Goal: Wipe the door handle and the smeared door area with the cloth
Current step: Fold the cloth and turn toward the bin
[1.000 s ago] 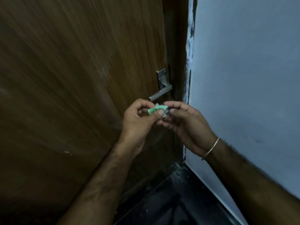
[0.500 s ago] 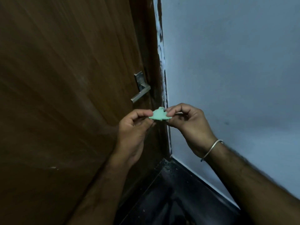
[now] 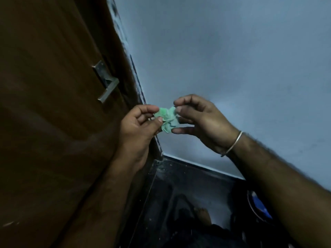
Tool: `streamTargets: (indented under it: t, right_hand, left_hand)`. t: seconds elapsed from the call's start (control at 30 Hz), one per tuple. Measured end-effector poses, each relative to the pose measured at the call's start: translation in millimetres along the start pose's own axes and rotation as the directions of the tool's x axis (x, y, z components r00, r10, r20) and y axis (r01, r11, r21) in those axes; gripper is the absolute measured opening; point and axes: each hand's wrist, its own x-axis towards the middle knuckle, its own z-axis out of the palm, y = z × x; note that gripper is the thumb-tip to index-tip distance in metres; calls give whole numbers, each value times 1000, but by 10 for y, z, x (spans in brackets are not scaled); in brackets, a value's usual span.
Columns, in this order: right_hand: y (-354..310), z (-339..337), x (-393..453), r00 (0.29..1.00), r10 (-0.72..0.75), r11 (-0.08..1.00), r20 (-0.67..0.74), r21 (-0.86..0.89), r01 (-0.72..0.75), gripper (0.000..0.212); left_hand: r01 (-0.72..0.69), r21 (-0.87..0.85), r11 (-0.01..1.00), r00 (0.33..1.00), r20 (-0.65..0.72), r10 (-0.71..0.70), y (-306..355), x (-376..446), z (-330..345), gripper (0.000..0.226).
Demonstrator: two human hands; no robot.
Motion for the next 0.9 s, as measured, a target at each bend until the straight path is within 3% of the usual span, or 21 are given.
streamTargets:
  t: [0.07,0.17,0.33,0.5,0.6,0.77,0.83,0.9]
  right_hand:
    - [7,-112,-78,1000,-6,994,-23,-107,3,18]
    - [31,-246,-218,989,-40,978,-140,-208,10,5]
    - [151,-456,-454,967,48,996,-249,-64,-66,9]
    - [305,-560,-726,936,110,990,-334,123,-72,13]
    - [346,-641,-857,919,159,973,-360,217,-83,20]
    - [401,-801,-1024,897,219,931,-384,357,-75,30]
    - [433,-848,-1080,890,214,925,-403,376,-53,33]
    - [478,-899,-1124,881,216,921,-421,387,-40,34]
  left_hand:
    - [-23,29,999,996,92,20,-76,-2,64,27]
    - [-20,59,998,983,184,9,-203,-37,207,27]
    - [82,110,991,975,198,-103,-386,-137,424,10]
    - [236,130,963,908,323,-266,-489,-304,575,38]
    - [290,116,950,897,312,-312,-550,-364,659,20]
    - [303,108,947,909,267,-321,-663,-445,777,20]
    - [268,130,954,932,214,-291,-725,-486,837,20]
    - [160,261,952,968,148,-204,-809,-527,883,24]
